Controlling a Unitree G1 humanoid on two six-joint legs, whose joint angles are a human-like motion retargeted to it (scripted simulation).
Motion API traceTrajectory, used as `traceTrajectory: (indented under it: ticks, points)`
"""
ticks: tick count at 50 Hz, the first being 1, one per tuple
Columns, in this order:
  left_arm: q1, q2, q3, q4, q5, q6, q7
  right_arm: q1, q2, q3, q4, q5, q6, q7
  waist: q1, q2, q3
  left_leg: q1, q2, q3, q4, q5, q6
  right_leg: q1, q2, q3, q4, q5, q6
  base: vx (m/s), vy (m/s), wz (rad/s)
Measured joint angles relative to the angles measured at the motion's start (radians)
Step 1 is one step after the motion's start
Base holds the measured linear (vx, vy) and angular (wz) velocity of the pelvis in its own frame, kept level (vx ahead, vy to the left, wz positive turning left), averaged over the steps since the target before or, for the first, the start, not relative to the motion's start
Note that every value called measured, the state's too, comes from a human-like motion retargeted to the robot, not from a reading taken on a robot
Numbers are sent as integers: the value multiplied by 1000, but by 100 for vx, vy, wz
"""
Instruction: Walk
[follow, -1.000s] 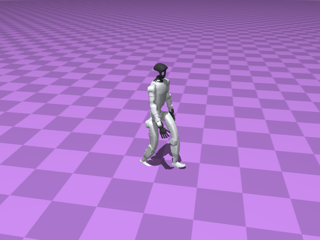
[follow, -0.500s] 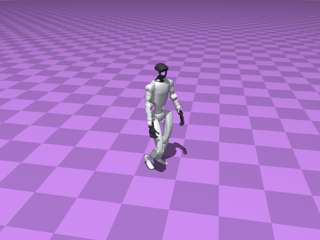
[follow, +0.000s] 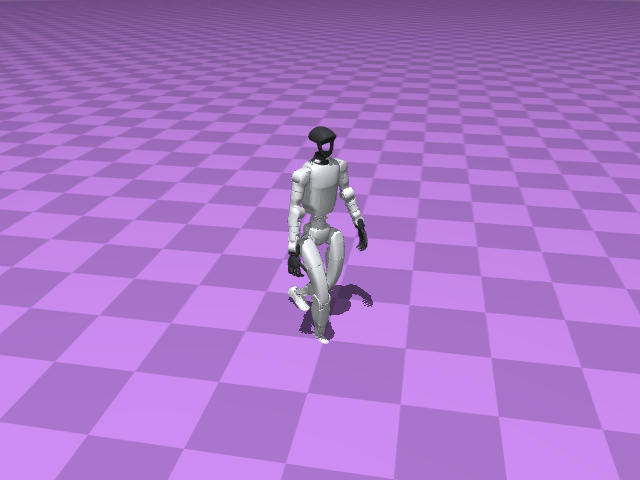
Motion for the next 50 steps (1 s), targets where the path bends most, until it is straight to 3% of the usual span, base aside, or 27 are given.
traceTrajectory:
  ticks: [2,4,10,15,20,27,30,33,36,38,41,45,50]
  points:
    - [20,4,6,-14,1,2,-3,-11,-7,5,-19,7,-4,-11,20,52,7,-87,101,-10,220,101,-39,73,83,-18,-66,5,-42,48,-11,-36]
    - [38,3,6,-25,2,5,4,-19,-15,9,-43,13,-10,-27,45,62,12,-166,161,5,381,141,-30,105,111,-9,-42,-33,-67,50,-9,-33]
    - [47,-7,12,-63,-10,16,35,-100,-30,18,-116,47,-17,-85,113,27,45,-424,236,46,517,-32,69,234,133,41,-45,-128,-76,54,-4,-19]
    - [39,-27,19,-72,-27,19,48,-189,-32,11,-183,98,-24,-108,139,-35,85,-534,155,89,172,-91,75,364,75,94,-80,-214,-62,61,4,-9]
    - [32,-52,13,-55,-31,19,56,-254,-28,26,-227,122,-32,-113,124,-87,68,-548,17,70,-372,-5,42,418,-2,117,-61,-297,-46,59,9,10]
    - [51,-78,8,-48,-40,28,52,-259,5,36,-223,127,-24,-106,129,-132,10,-588,-63,44,-419,62,72,428,-84,147,122,-364,-13,59,16,-8]
    - [55,-72,-1,-42,-57,35,40,-240,27,40,-175,125,-11,-90,134,-179,-10,-567,-118,57,-355,100,104,433,-145,179,226,-308,33,63,18,-11]
    - [56,-63,-16,-46,-77,36,24,-216,47,43,-115,124,-3,-56,126,-238,1,-481,-206,77,-397,116,150,416,-256,192,395,-98,114,59,18,-2]
    - [55,-54,-27,-64,-85,33,16,-193,49,47,-77,123,6,-25,104,-274,4,-400,-273,95,-463,104,192,319,-371,192,614,82,139,54,17,-7]
    - [54,-44,-35,-77,-81,30,20,-177,47,47,-66,123,9,-20,80,-279,6,-359,-299,102,-473,76,208,242,-440,178,741,107,115,53,15,-13]
    - [43,-24,-47,-89,-68,32,33,-160,41,42,-58,122,7,-26,40,-270,12,-282,-315,101,-516,44,216,120,-505,152,849,14,58,50,12,-27]
    - [21,-4,-56,-86,-49,39,51,-141,29,34,-60,117,1,-41,-3,-233,22,-163,-303,93,-608,18,208,-24,-501,99,816,-137,13,47,7,-39]
    - [-10,18,-58,-71,-35,35,68,-109,22,21,-75,109,3,-49,-34,-165,32,-61,-248,78,-648,-43,190,-111,-380,7,510,-187,29,44,2,-24]
